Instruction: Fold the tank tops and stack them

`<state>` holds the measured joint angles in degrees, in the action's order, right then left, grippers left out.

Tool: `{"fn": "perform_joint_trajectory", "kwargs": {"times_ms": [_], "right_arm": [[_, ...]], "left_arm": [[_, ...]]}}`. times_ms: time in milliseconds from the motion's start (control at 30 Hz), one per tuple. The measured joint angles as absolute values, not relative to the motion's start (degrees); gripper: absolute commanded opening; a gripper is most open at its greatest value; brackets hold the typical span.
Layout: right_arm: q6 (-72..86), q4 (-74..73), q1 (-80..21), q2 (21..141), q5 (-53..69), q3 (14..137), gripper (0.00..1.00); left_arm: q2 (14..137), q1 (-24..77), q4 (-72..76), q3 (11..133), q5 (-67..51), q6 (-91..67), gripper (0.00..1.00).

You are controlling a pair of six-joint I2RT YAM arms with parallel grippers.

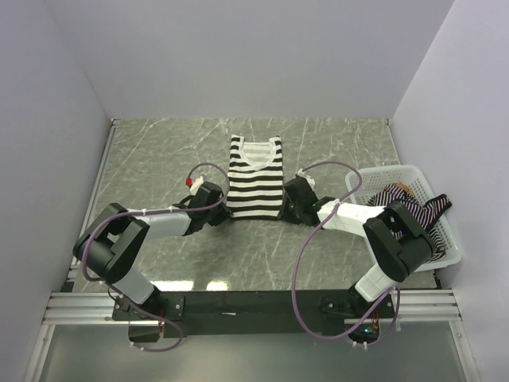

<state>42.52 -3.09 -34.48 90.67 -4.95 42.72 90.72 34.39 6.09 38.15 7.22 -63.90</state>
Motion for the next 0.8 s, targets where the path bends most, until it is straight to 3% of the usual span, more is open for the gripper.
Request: {"fn": "perform_joint_trajectory", "kwargs": {"times_ms": [133, 233, 467, 800], "right_arm": [[42.9, -3.0, -34.7, 90.7, -4.8, 42.3, 0.14], [43.0, -3.0, -34.7, 90.7, -4.9, 42.0, 0.0], [43.3, -4.4, -37.6, 86.5, -6.0, 38.9, 0.0], [49.6, -11.1, -52.6, 69.1, -8.9, 27.7, 0.0]], "left_arm": [[90.9, 34.4, 6.4, 38.1, 7.1, -63.7, 0.01], [90.8, 34.7, 6.7, 38.0, 7.1, -63.3, 0.01], [86.7, 37.8, 5.8, 34.4, 7.3, -63.1, 0.01], [68.3, 49.1, -5.9, 24.4, 8.0, -67.8, 0.0]]}}
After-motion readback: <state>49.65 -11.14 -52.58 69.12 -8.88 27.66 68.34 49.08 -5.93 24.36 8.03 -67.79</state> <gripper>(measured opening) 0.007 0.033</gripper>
